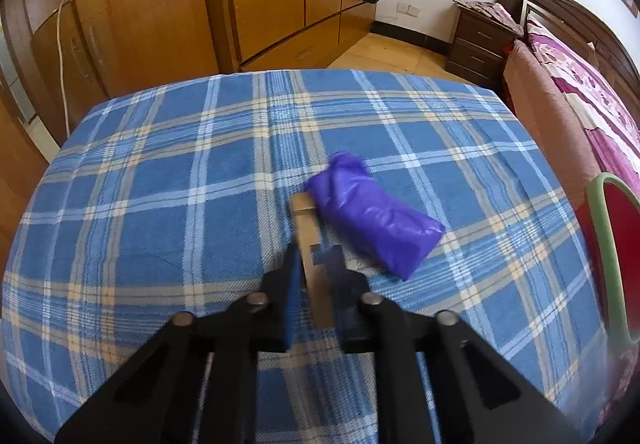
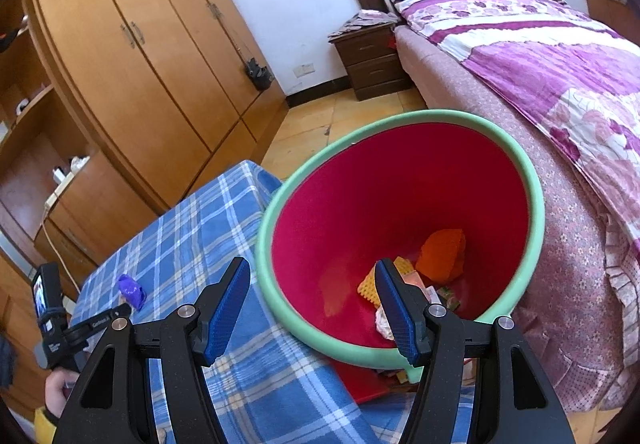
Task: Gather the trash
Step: 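Grasp the wooden clothespin with the left gripper, then grasp the purple plastic bag with the right gripper while the left gripper holds the clothespin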
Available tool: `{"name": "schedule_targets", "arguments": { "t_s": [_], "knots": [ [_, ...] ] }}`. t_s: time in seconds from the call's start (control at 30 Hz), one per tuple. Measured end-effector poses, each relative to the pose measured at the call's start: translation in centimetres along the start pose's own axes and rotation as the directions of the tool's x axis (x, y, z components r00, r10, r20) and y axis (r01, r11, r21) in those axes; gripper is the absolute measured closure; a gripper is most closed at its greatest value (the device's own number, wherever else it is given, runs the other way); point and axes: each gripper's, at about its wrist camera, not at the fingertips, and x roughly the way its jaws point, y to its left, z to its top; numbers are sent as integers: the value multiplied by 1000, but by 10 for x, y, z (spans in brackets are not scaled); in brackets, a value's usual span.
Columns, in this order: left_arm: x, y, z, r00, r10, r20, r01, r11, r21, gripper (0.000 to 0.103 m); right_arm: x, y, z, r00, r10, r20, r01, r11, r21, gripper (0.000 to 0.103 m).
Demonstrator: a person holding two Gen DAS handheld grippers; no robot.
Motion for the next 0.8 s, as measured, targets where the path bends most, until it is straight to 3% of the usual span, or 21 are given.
{"name": "schedule_targets", "arguments": {
  "t_s": [0.13, 0.43, 0.8],
  "knots": [
    [-4, 8, -1, 1000, -21, 5, 21, 999, -26, 93, -2, 14, 2, 1000, 6, 4, -6, 999, -37, 37],
    [-23, 50, -2, 998, 45, 43, -41, 996, -77, 93, 10, 59, 2, 996, 77, -48, -82, 990, -118, 37],
    [-21, 101, -4, 996, 74, 43, -66, 983, -173, 93, 60, 153, -22, 973, 154, -170, -200, 934, -297, 37]
  ]
}}
